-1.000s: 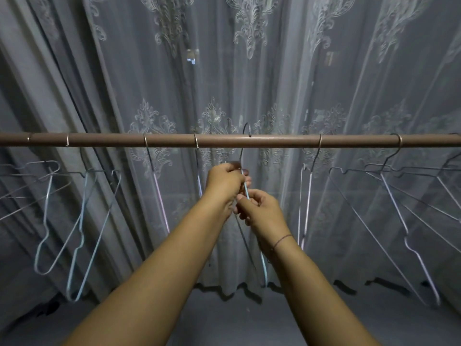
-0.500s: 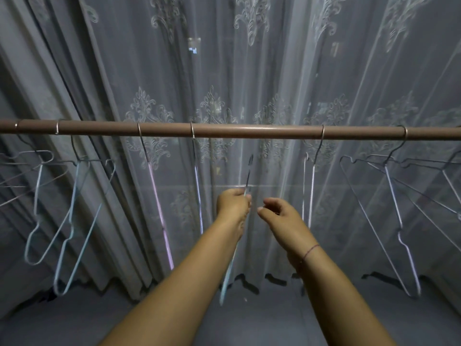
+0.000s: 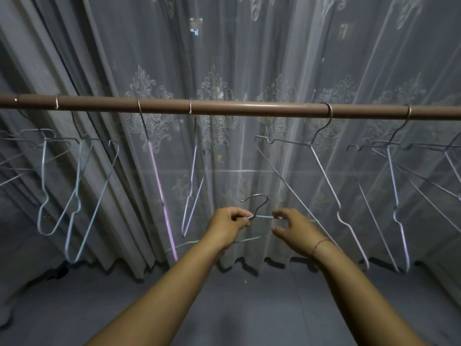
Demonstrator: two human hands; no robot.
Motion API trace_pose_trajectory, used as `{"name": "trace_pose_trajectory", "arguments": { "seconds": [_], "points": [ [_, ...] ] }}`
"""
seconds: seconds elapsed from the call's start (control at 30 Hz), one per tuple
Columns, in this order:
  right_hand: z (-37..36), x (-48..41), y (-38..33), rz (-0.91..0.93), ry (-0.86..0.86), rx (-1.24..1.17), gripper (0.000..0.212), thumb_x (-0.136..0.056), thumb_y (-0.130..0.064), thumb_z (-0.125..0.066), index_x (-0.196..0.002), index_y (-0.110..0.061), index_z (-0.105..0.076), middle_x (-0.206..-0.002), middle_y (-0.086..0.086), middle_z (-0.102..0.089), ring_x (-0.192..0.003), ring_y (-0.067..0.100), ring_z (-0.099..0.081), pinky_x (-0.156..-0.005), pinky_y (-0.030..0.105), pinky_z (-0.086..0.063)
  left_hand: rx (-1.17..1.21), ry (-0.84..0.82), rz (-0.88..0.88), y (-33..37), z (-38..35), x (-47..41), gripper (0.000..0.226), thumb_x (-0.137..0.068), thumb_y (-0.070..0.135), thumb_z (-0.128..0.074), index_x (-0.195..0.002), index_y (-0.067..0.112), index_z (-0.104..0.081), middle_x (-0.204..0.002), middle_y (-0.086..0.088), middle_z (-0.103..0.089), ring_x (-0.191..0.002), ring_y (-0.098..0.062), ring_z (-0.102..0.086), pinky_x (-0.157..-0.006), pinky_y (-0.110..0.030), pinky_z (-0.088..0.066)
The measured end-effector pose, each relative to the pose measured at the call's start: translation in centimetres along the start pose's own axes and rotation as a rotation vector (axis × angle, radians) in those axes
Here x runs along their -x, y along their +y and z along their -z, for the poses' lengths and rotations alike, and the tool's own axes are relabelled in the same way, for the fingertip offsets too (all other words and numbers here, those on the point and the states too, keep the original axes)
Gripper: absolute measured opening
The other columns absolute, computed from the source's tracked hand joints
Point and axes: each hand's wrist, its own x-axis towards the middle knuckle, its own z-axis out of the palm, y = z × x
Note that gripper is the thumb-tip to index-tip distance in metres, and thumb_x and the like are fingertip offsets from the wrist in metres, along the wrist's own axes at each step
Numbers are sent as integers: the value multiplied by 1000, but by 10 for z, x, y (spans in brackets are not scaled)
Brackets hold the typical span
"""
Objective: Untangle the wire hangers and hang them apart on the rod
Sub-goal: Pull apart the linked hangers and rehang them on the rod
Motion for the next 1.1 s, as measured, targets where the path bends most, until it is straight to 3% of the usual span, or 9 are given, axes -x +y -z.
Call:
{"name": "trace_pose_trajectory", "arguments": {
  "seconds": [0.1,0.2,0.27,0.37,0.43,0.6,0.73,0.97,1.1],
  "points": [
    [-1,4,11,6,-105,105,34,-86,-23,-56,-119,-13,-57,-122,8,-61,-114,23,-56,-96,30,-41,-51,-43,-16,-4,0,3,19,-86,2,-57,-86,18,-67,-81,-3,-68,-89,-19,-63,-96,-33,-47],
    [-3,11,20,-17,-183,-50,18,-88,-21,-54,-91,-6,-65,-80,9,-71,-77,24,-66,-76,36,-52,-102,-25,-53,-6,-3,3,17,-86,3,-56,-89,14,-69,-91,-4,-67,-92,-16,-62,-94,-30,-47],
    [-4,17,21,-39,-169,-269,20,-90,-14,-50,-76,-8,-63,-55,5,-57,-52,18,-54,-60,34,-50,-136,56,-99,-6,-7,2,16,-84,7,-61,-82,22,-67,-97,-3,-64,-94,-16,-61,-93,-28,-45],
    [-6,28,17,-98,-60,-573,26,-93,-6,-43,-72,-9,-60,-50,3,-39,-39,7,-38,-48,27,-46,-135,343,-67,2,-14,9,10,-79,19,-68,-82,22,-60,-103,1,-49,-96,-15,-53,-92,-24,-42],
    [-7,34,14,-96,6,-663,27,-93,-5,-43,-72,-9,-60,-48,2,-37,-35,6,-35,-49,31,-47,-43,388,-6,10,-21,16,12,-79,25,-69,-81,19,-58,-95,1,-54,-87,-15,-54,-83,-23,-42],
    [-2,41,-1,-25,92,-813,19,-91,-4,-45,-82,-1,-61,-41,-7,-37,-39,6,-35,-51,32,-50,365,19,44,46,-43,28,5,-87,12,-60,-90,10,-63,-72,-5,-65,-54,-4,-59,-60,-15,-51],
    [18,40,-18,86,112,-850,19,-92,-4,-44,-86,3,-61,-44,-3,-41,-41,7,-39,-49,23,-48,460,-4,-61,79,-40,29,16,-87,-1,-55,-100,3,-63,-72,-8,-62,-49,0,-60,-57,-11,-52],
    [50,32,-51,231,123,-889,18,-91,-7,-45,-89,1,-61,-45,-2,-46,-44,7,-42,-58,30,-45,432,37,-218,123,-22,25,18,-87,1,-56,-102,6,-65,-71,-3,-65,-49,1,-59,-58,-9,-51],
    [56,15,-64,231,124,-906,19,-91,-8,-46,-87,-3,-63,-47,0,-47,-42,6,-43,-54,23,-47,432,93,-220,135,-14,15,17,-87,2,-56,-101,7,-66,-69,-2,-64,-47,1,-57,-60,-12,-51]
  ]
}}
